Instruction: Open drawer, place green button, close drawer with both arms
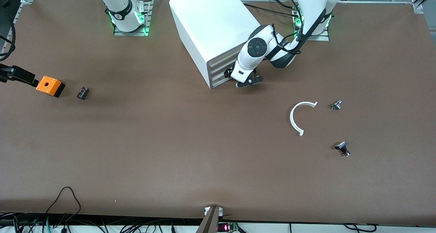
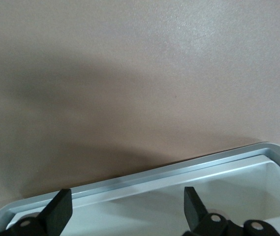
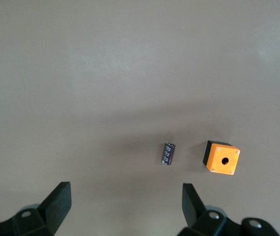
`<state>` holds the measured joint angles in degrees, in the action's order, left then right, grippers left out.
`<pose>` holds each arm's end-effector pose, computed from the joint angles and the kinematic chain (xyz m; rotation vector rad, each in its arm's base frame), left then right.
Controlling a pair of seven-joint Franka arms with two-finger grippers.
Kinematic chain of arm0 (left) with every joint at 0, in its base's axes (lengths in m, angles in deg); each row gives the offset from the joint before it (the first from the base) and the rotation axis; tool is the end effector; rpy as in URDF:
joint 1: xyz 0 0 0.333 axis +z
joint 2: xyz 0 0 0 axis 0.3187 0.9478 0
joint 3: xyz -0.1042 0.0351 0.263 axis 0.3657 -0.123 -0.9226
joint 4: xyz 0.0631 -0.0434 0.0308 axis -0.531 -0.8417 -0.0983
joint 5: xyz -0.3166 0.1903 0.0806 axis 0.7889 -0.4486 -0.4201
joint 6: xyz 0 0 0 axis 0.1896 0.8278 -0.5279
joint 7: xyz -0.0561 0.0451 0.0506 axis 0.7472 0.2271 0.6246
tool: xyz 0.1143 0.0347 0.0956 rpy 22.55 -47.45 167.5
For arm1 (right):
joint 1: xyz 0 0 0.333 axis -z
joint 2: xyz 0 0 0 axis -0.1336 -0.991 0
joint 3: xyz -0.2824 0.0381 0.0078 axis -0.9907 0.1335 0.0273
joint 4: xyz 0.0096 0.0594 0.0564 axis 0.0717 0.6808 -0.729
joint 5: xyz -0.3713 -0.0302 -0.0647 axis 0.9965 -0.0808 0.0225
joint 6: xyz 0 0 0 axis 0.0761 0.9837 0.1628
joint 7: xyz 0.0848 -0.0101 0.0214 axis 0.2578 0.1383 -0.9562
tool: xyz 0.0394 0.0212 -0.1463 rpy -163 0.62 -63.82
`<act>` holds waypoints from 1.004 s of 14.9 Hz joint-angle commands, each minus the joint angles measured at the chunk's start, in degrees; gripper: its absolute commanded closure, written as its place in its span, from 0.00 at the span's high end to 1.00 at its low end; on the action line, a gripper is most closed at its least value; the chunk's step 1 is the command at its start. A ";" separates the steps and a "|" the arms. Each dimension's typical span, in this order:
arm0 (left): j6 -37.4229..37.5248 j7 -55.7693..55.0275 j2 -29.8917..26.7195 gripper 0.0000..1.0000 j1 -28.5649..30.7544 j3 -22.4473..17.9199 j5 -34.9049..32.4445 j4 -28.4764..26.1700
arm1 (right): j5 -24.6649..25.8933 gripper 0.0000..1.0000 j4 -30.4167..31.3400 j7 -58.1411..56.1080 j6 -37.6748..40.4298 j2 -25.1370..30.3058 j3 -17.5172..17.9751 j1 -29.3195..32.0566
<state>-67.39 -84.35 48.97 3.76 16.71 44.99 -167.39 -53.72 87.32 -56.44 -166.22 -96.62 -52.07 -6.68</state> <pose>0.3572 -0.4025 0.1465 2.9561 0.5198 -0.3670 0.5713 -0.0662 0.5215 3.0787 -0.2172 -0.0605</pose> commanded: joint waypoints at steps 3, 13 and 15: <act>0.58 0.74 -2.19 1.00 0.32 -0.18 1.46 -1.04 | -1.05 1.00 0.79 -0.56 -2.32 0.19 0.06 -0.20; 3.27 17.58 -19.84 1.00 15.70 -10.27 0.49 2.04 | -3.52 1.00 0.70 -3.98 -1.35 0.37 0.32 -0.20; 12.13 24.01 -23.97 1.00 15.70 -13.01 0.58 4.66 | -3.35 1.00 0.79 -4.16 -1.26 0.19 0.41 -0.29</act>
<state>-62.71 -66.21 30.24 19.74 5.49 45.03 -163.75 -56.12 87.46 -59.38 -167.99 -96.96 -51.82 -7.02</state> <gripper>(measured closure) 0.000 0.000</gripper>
